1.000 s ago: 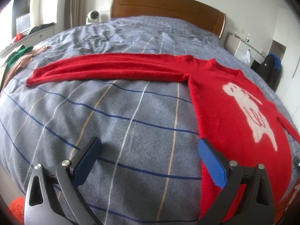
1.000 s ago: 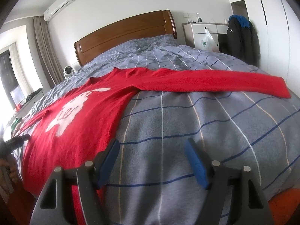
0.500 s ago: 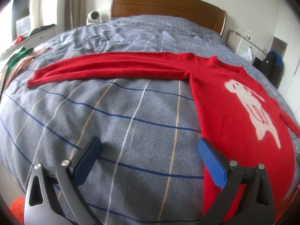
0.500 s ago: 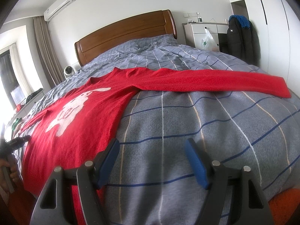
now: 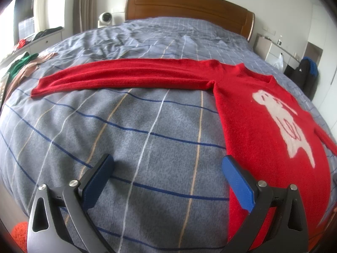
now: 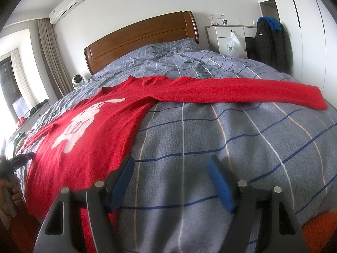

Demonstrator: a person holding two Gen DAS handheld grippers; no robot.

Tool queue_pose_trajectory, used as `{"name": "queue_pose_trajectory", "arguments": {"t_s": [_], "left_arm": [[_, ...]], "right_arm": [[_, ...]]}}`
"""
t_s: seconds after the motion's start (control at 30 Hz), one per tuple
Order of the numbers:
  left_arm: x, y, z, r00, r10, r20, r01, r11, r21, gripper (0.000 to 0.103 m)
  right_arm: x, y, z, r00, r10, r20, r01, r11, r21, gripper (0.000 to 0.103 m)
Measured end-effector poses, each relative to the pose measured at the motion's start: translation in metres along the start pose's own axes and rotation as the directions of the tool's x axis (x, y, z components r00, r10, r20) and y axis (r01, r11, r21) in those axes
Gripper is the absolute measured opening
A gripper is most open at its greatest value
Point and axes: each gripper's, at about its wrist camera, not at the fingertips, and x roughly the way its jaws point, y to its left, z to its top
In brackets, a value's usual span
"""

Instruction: Fold small clothes

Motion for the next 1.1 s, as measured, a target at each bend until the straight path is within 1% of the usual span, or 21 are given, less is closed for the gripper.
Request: {"name": "queue_pose_trajectory", "arguments": {"t_s": [1.0,1.1], "left_arm": [[-0.0011,0.0021,-0.0004,1.000,-0.001,0.003,0.001,1.000,-0.007,0.102],[-0.0016,0.0039,-0.0002,1.000,-0.011,0.003,0.011,1.000,-0.015,0.102]], "right_arm": [[-0.0005,-0.0010,0.0008,1.000,0.001,-0.002,-0.001,1.000,0.001,0.072],[-0.0054,-0.0071,0.0071,1.000,0.030,-0.009,-0.029,0.999,0.040,0.072]]}}
